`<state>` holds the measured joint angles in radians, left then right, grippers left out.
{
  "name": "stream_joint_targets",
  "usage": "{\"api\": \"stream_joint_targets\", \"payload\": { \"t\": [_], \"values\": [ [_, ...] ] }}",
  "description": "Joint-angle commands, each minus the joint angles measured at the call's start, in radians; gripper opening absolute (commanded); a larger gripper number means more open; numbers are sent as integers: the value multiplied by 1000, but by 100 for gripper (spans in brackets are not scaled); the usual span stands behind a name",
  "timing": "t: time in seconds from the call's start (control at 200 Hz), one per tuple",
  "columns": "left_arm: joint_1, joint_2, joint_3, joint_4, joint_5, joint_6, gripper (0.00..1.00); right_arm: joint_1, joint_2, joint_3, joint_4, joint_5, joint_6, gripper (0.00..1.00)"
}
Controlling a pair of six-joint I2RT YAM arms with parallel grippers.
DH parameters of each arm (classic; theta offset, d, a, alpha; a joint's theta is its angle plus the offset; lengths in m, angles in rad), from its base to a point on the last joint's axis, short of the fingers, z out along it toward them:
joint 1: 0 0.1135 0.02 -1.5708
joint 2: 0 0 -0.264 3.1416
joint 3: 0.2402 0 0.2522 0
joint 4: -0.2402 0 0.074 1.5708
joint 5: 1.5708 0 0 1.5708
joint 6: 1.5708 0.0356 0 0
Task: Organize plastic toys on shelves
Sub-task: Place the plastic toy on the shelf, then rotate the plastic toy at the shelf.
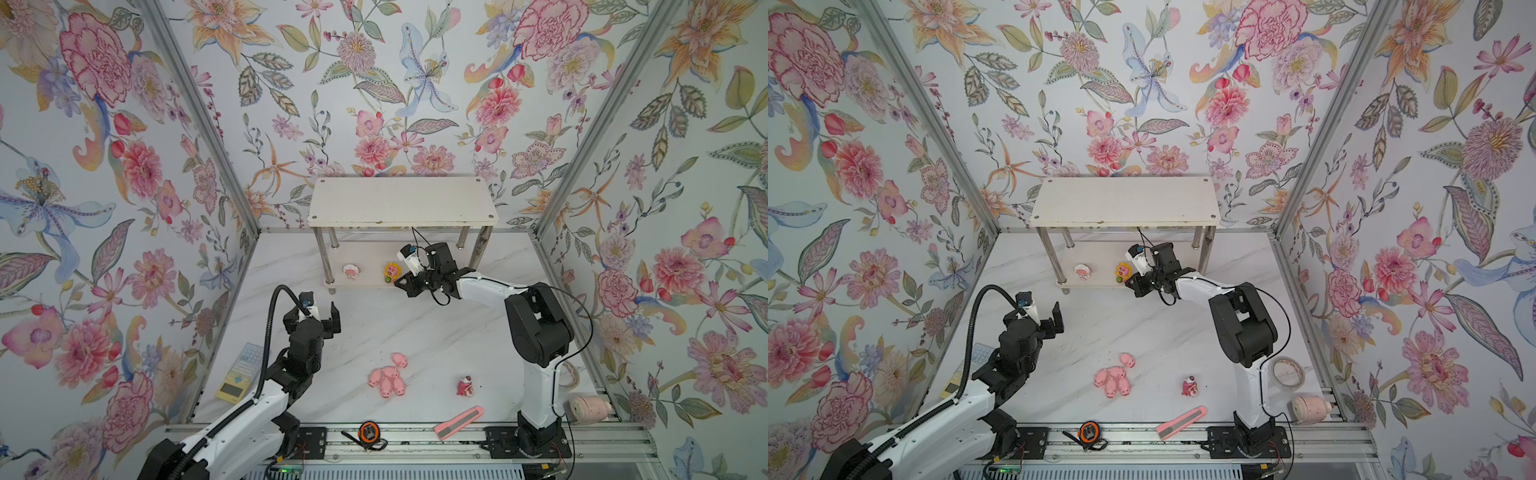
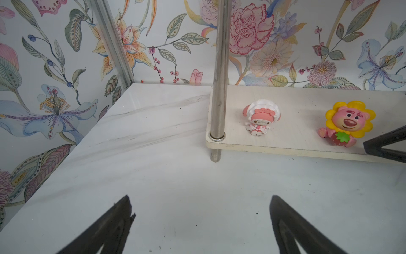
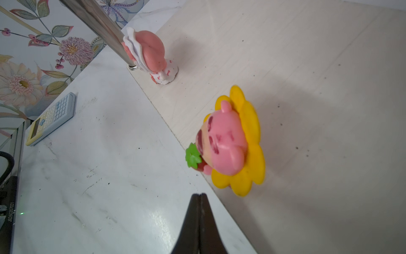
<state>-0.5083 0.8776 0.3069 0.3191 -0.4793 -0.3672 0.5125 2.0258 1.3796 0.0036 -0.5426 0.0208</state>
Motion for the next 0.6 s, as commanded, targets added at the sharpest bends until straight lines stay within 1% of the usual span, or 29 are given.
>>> {"api": "stream_joint_targets", "payload": {
  "t": [0.0,0.37,0.596],
  "values": [
    [9,15,-2,18,-21,5,99,-13,29,43,7,-18,18,0],
    [11,59,18,29,-22,13,99,-38,93,117,-2,-22,26,0],
    [13,72,23,34,-19,13,99,-51,104,144,-11,-26,24,0]
  ]
}}
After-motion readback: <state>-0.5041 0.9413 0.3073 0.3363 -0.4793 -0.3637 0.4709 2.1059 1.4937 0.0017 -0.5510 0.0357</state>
